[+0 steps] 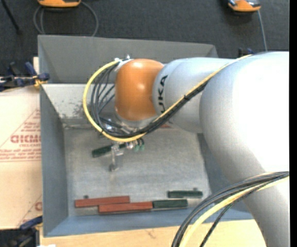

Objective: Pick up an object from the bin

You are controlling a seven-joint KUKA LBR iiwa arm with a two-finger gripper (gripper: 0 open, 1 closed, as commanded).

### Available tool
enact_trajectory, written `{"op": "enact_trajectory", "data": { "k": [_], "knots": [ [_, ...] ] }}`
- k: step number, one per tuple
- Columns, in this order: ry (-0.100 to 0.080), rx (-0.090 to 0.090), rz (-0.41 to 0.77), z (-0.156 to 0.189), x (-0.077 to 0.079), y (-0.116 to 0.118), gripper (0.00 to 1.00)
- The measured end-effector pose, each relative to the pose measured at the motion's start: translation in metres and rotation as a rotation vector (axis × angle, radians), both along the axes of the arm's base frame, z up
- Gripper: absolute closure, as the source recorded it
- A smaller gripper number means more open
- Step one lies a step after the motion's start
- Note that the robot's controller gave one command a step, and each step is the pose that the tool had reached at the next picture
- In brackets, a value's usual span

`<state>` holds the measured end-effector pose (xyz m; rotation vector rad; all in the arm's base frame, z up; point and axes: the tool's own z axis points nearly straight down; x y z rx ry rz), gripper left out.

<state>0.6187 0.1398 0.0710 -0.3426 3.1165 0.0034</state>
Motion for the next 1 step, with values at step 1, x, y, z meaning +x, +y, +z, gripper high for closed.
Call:
{"op": "enact_trajectory", "data": {
  "k": [1],
  "knots": [
    [0.001, 0.000, -0.005, 0.0004, -0.0002, -0.0025, 1.00]
  ]
}}
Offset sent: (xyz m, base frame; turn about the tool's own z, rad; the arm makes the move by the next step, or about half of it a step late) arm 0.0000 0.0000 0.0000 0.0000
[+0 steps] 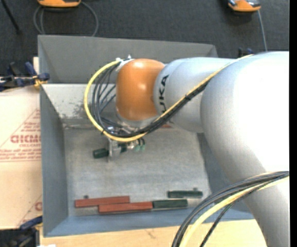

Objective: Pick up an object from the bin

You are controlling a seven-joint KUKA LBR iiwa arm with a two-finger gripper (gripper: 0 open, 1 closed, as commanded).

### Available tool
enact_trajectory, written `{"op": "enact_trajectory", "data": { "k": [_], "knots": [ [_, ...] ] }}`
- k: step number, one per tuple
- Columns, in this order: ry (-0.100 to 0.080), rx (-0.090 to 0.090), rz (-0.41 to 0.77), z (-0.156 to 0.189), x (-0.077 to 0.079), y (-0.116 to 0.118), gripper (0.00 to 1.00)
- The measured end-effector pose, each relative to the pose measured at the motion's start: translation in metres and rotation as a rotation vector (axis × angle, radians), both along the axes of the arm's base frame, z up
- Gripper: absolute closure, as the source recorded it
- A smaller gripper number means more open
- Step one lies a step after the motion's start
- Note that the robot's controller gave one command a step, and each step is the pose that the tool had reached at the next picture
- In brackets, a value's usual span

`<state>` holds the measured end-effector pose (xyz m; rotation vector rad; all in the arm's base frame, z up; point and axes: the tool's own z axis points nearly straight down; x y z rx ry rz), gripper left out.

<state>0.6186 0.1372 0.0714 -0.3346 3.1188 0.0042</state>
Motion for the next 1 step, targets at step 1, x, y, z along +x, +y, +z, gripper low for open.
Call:
{"op": "enact_trajectory", "data": {
  "k": [1],
  "knots": [
    [-0.008, -0.006, 0.326, 0.1564, 0.0090, -0.0262, 1.00]
  ]
}}
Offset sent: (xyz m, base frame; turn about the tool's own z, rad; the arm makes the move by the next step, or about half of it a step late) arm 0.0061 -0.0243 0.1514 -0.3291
